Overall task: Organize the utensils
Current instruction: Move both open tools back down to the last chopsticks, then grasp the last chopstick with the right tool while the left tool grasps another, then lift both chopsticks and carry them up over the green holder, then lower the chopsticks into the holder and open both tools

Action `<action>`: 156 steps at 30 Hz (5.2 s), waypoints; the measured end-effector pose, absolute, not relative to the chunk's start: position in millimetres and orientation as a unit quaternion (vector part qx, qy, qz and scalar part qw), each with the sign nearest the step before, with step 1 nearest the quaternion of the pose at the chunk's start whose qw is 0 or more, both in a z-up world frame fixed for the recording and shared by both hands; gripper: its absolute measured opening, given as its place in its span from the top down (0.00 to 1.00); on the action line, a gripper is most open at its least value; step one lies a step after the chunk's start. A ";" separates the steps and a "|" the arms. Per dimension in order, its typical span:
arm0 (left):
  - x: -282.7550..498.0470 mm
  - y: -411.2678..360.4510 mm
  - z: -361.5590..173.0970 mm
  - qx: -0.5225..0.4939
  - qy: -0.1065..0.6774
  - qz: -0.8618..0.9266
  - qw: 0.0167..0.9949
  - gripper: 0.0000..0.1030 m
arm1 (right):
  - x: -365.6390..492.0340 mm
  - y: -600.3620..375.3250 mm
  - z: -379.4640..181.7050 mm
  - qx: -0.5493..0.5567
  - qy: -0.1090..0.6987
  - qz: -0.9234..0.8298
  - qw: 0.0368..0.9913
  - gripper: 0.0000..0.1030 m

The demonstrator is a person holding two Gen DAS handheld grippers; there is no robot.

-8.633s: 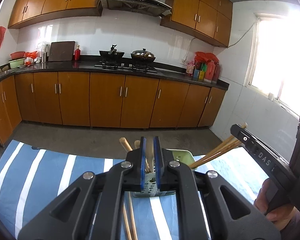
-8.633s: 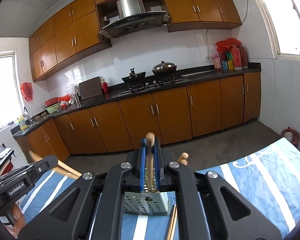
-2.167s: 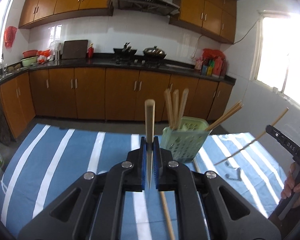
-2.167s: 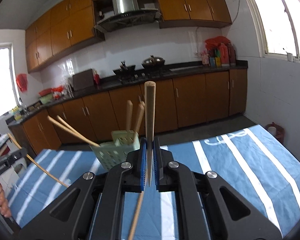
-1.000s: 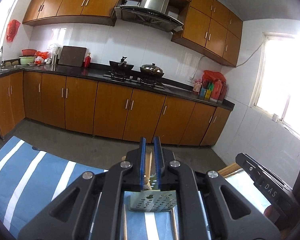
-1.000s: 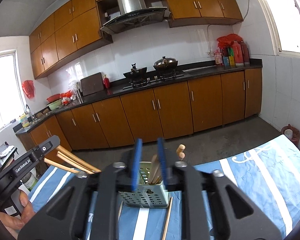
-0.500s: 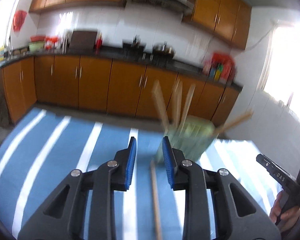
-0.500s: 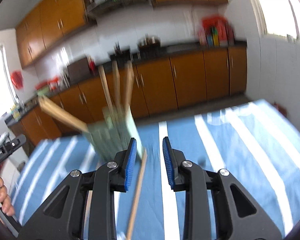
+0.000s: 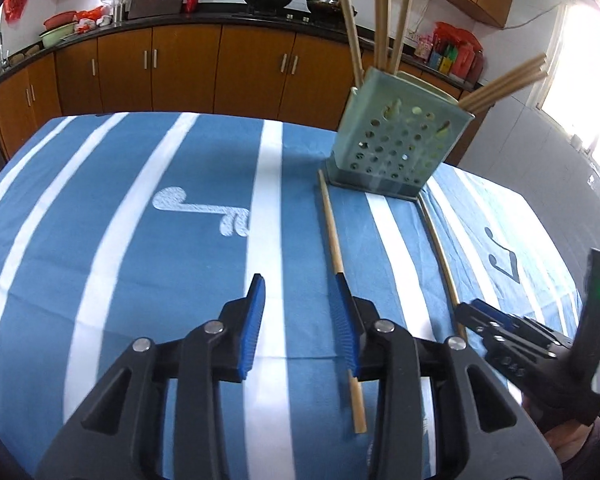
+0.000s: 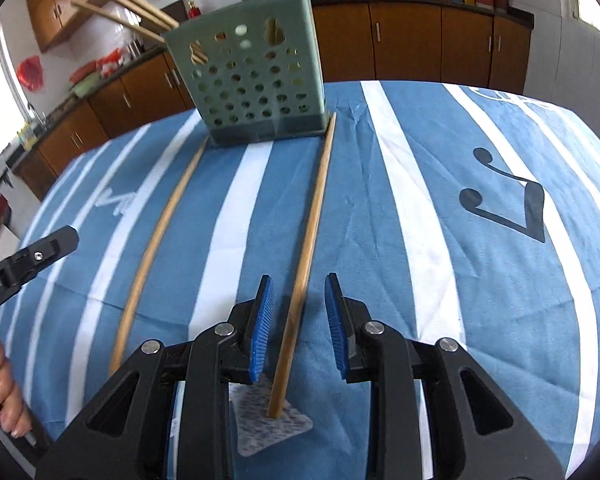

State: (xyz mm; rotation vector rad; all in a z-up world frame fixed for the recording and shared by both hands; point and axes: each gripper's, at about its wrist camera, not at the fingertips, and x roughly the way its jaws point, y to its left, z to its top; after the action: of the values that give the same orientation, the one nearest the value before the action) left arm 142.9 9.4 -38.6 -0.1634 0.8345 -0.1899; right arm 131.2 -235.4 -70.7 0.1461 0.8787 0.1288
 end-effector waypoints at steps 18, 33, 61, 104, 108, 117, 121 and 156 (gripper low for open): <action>149.7 -40.3 -71.7 -0.021 0.432 -0.106 0.895 0.64 | 133.4 -306.4 -75.5 0.110 0.411 -0.064 0.903 0.93; 178.8 -2.0 -81.9 -0.012 0.438 -0.025 0.899 0.92 | 146.5 -296.8 -74.7 0.068 0.412 -0.018 0.908 0.93; 197.6 13.3 -82.3 -0.036 0.430 -0.024 0.902 0.87 | 167.8 -290.6 -75.0 0.034 0.411 -0.009 0.911 0.92; 165.0 16.5 -54.9 -0.019 0.414 -0.046 0.909 0.92 | 138.4 -307.0 -43.3 0.058 0.361 -0.009 0.931 0.93; 156.1 16.6 -27.7 -0.023 0.379 -0.056 0.923 0.92 | 129.9 -312.7 -14.6 0.062 0.319 -0.010 0.946 0.93; 139.5 18.3 40.2 -0.050 0.291 -0.074 0.953 0.92 | 116.6 -318.2 36.7 0.071 0.242 0.000 0.968 0.93; 136.4 14.6 60.9 -0.048 0.266 -0.082 0.959 0.92 | 113.2 -317.1 51.3 0.074 0.223 0.009 0.972 0.93; 192.5 -44.8 176.5 -0.082 0.136 -0.124 0.980 0.93 | 156.4 -270.3 159.7 0.084 0.050 0.077 0.992 0.93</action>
State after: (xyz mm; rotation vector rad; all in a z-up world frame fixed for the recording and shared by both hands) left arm 192.5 -44.8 176.5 -0.1657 0.2731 -0.2491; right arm 156.4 -270.3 159.7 0.1676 0.0999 0.1537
